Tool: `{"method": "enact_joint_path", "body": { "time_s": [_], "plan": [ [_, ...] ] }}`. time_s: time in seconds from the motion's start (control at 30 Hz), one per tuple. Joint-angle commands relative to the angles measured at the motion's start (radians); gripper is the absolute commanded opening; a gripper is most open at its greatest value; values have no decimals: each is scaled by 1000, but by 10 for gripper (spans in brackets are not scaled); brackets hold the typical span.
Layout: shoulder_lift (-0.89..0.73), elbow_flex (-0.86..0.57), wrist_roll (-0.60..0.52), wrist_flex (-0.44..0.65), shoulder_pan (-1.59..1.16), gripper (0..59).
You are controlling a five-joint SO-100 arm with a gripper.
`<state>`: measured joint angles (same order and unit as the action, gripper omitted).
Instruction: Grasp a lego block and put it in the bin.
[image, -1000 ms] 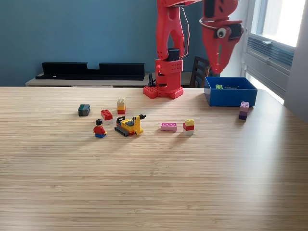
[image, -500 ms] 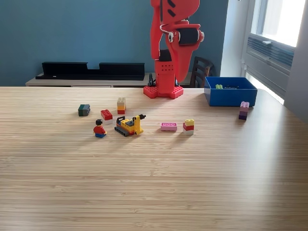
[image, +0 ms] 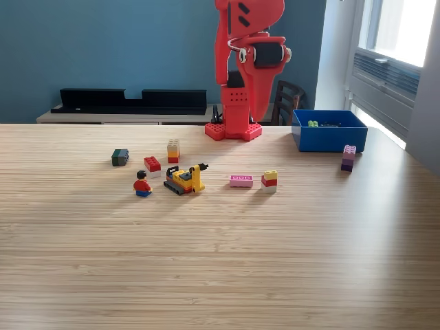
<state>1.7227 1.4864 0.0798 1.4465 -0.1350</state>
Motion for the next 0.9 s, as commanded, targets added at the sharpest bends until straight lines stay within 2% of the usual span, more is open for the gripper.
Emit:
{"method": "enact_joint_path", "body": {
  "time_s": [0.03, 0.33, 0.5, 0.63, 0.7, 0.8, 0.9],
  "plan": [
    [61, -15, -12, -26, -14, 1],
    [60, 5, 8, -31, -172, 0],
    [60, 71, 29, -38, -328, 0],
    [60, 147, 41, -86, -459, 3],
    [60, 173, 51, -107, -515, 20],
    [58, 195, 83, -123, -592, 101],
    [58, 199, 123, -130, -647, 157]
  ]
}}
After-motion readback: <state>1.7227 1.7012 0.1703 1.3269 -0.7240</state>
